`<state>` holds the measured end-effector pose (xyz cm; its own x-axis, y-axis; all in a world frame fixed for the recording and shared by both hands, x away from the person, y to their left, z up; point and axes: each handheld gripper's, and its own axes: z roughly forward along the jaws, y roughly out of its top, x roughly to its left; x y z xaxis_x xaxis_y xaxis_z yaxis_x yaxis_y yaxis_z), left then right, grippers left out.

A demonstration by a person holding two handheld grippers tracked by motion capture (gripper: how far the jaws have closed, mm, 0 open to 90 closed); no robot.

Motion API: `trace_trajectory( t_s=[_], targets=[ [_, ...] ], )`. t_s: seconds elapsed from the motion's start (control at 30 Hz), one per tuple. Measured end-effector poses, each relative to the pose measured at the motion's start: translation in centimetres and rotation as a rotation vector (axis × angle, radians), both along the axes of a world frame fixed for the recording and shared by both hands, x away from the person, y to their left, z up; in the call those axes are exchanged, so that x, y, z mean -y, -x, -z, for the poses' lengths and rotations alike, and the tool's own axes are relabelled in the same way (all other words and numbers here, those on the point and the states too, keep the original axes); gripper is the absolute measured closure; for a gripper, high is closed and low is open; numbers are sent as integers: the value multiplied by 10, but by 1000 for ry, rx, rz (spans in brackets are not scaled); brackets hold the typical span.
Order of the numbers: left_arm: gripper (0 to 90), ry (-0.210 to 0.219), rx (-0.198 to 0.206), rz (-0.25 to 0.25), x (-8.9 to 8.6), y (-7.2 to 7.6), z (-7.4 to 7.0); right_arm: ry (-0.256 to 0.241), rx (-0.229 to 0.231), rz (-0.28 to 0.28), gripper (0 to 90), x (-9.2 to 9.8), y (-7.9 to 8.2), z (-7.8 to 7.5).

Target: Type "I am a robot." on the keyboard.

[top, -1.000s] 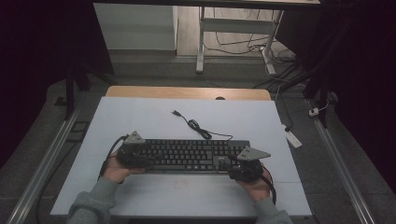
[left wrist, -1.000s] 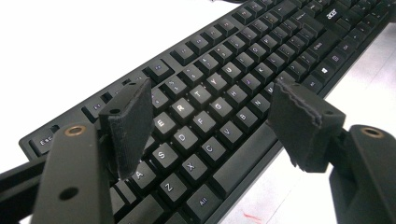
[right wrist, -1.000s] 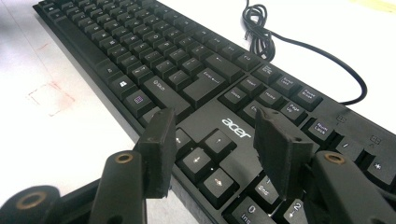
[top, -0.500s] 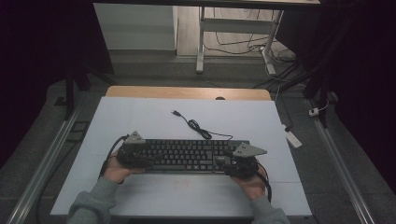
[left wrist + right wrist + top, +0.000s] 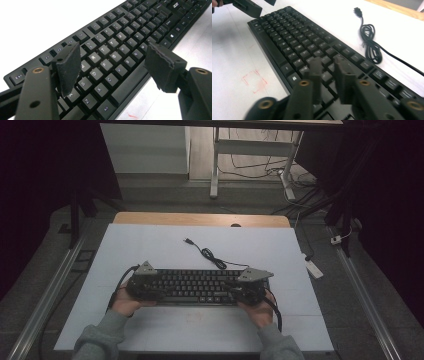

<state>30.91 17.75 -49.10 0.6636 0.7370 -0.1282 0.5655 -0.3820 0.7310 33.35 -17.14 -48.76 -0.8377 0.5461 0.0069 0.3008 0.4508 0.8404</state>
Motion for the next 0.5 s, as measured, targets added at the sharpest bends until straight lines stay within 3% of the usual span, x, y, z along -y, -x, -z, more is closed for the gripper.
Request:
trace_trajectory(
  t_s=[0.1,0.5],
  targets=[
    [295,-2,-2,2,1,0,1,3,-8,-14,890,-7,-3,0],
    [293,-11,-3,6,2,0,2,38,-55,-31,895,-41,-17,4]
  ],
)
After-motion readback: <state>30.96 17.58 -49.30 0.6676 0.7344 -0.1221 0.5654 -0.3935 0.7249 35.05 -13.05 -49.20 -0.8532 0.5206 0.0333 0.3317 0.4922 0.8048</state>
